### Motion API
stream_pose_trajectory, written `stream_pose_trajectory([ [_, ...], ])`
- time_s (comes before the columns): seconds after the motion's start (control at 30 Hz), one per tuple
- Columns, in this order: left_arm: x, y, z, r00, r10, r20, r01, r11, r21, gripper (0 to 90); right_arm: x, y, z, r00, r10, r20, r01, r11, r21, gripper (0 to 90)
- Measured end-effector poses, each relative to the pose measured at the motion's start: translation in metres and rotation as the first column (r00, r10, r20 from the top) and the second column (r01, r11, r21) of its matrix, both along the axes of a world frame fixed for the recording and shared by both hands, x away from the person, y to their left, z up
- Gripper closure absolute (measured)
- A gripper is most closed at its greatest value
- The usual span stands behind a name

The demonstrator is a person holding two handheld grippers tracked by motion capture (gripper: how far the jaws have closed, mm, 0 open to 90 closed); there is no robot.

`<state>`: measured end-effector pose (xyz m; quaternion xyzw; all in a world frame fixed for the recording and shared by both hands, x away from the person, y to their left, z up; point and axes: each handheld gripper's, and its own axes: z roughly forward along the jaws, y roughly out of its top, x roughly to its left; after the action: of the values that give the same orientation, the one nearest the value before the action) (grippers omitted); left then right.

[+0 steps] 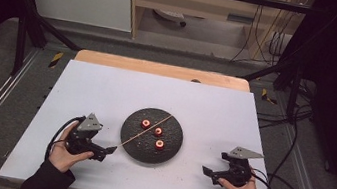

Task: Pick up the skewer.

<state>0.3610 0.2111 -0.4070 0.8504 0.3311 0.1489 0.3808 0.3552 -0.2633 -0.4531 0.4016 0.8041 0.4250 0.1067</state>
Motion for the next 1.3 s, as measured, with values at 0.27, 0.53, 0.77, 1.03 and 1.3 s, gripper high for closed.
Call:
stream_pose_trajectory([
  [0.27,0.009,-0.02,0.005,0.9999,-0.015,-0.007,0.015,0.9993,0.035,7.4,0.0,0.0,0.0,1.0,0.002,-0.003,-0.002,1.0,0.0,1.3],
  [0.53,0.018,-0.037,0.006,0.9995,-0.019,-0.026,0.021,0.9972,0.072,10.2,0.0,0.001,0.0,1.0,0.003,-0.005,-0.003,1.0,-0.002,1.3],
  [0.77,0.027,-0.049,0.004,0.999,-0.018,-0.041,0.022,0.9947,0.101,13.9,0.0,0.0,0.0,1.0,0.006,-0.005,-0.006,1.0,-0.004,1.4],
  [1.03,0.037,-0.062,0.002,0.9975,-0.019,-0.068,0.027,0.992,0.123,20.8,0.0,0.0,0.0,0.9999,0.008,-0.007,-0.008,0.9999,-0.006,1.4],
  [1.3,0.045,-0.072,-0.001,0.9949,-0.037,-0.094,0.053,0.984,0.17,31.8,0.0,0.001,0.0,0.9999,0.01,-0.007,-0.01,0.9999,-0.007,1.4],
])
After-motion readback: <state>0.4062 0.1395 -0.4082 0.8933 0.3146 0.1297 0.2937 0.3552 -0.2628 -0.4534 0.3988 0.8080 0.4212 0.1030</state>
